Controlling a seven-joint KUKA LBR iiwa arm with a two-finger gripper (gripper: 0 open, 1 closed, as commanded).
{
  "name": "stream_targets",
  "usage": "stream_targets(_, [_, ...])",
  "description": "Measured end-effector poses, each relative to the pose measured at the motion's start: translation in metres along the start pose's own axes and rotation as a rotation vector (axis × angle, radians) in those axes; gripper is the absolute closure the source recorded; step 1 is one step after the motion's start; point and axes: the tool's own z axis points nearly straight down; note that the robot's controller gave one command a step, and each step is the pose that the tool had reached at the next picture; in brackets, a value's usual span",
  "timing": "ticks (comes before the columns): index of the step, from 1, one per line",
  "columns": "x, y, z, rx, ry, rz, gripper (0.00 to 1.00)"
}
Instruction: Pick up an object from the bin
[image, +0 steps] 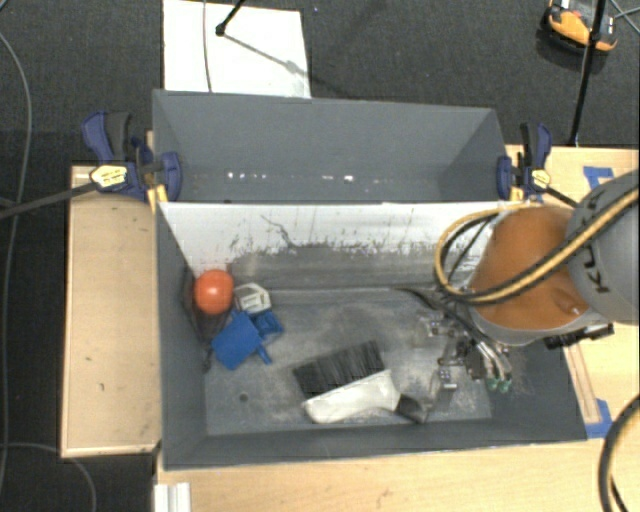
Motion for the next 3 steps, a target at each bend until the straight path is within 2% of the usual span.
stream_targets(1, [-0.012,0.028,-0.006,-0.001,0.007,0.025,0.00])
stream_targets(2, [-0.009,0.074,0.009,0.000,-0.004,-0.168,0.00])
stream_targets(3, [0.005,0.078,0.039,-0.013,-0.004,0.157,1.00])
